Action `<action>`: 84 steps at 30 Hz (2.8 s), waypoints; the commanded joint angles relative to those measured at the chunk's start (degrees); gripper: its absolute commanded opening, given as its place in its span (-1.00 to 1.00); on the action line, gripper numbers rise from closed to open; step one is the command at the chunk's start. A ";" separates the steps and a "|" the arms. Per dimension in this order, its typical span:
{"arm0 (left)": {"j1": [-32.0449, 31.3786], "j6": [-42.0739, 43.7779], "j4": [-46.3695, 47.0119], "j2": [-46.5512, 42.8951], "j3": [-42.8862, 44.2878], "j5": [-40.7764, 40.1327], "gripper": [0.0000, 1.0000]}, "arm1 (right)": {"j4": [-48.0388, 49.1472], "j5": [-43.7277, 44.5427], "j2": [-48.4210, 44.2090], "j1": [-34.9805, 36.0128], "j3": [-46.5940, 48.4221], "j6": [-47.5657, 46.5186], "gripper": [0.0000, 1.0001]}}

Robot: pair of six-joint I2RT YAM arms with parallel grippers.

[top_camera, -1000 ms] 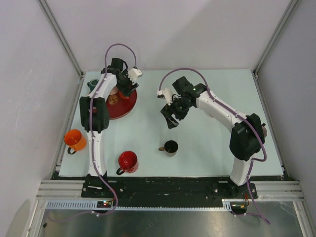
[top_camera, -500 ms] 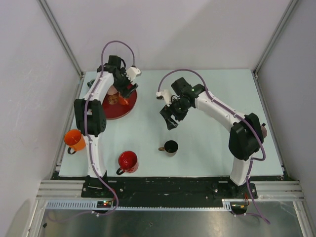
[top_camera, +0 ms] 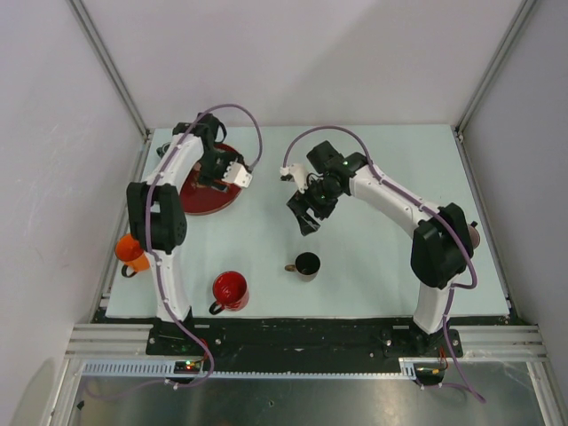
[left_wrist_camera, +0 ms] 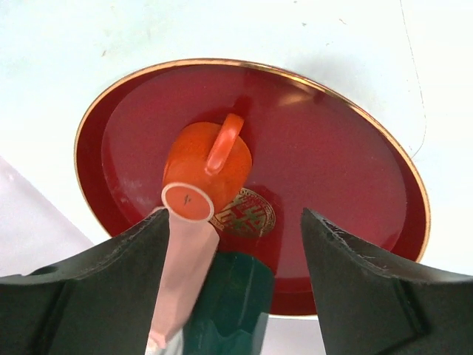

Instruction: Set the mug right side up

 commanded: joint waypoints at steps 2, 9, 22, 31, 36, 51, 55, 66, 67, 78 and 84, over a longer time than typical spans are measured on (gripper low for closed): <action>-1.90 23.02 -1.59 1.33 -0.71 -1.83 0.52 | -0.04 -0.26 -0.99 0.58 -1.04 0.55 0.61; -4.35 21.11 -1.36 6.43 3.37 -5.32 0.42 | 0.05 -0.78 -0.91 0.60 -1.96 0.26 0.61; -4.62 18.68 -1.32 12.48 6.08 -17.37 -0.02 | -1.67 -2.82 -1.19 0.18 -0.81 -0.75 0.61; -4.67 12.25 -0.47 15.06 11.61 -15.95 -0.96 | -1.68 -2.40 -2.21 0.13 -0.34 -0.50 0.62; -4.49 -0.31 0.33 15.96 22.33 -13.91 -1.00 | -0.98 -0.13 -4.41 -0.60 1.72 2.17 0.61; -3.95 -77.41 3.29 -2.51 37.88 38.18 -1.00 | 28.81 -11.67 -17.18 -12.72 -0.50 24.78 0.99; -5.15 -91.51 4.58 -4.00 39.77 42.95 -0.99 | 40.26 -19.50 -18.39 -12.42 -1.13 32.24 0.99; -8.59 -99.89 5.55 -6.26 40.35 50.99 -0.99 | 70.01 -29.55 -12.23 -9.30 -0.50 52.42 0.82; -8.66 -99.91 6.03 -6.27 40.62 51.01 -0.99 | 69.50 -29.63 -11.50 -8.61 -0.11 52.41 0.77; -8.74 -100.85 9.59 -5.66 40.82 51.62 -1.00 | 71.37 -31.33 -10.20 -8.66 -0.82 55.01 0.04; -8.26 -100.61 11.09 -4.90 38.84 43.62 -0.24 | 68.42 -30.31 -9.14 -10.57 0.00 55.24 -0.97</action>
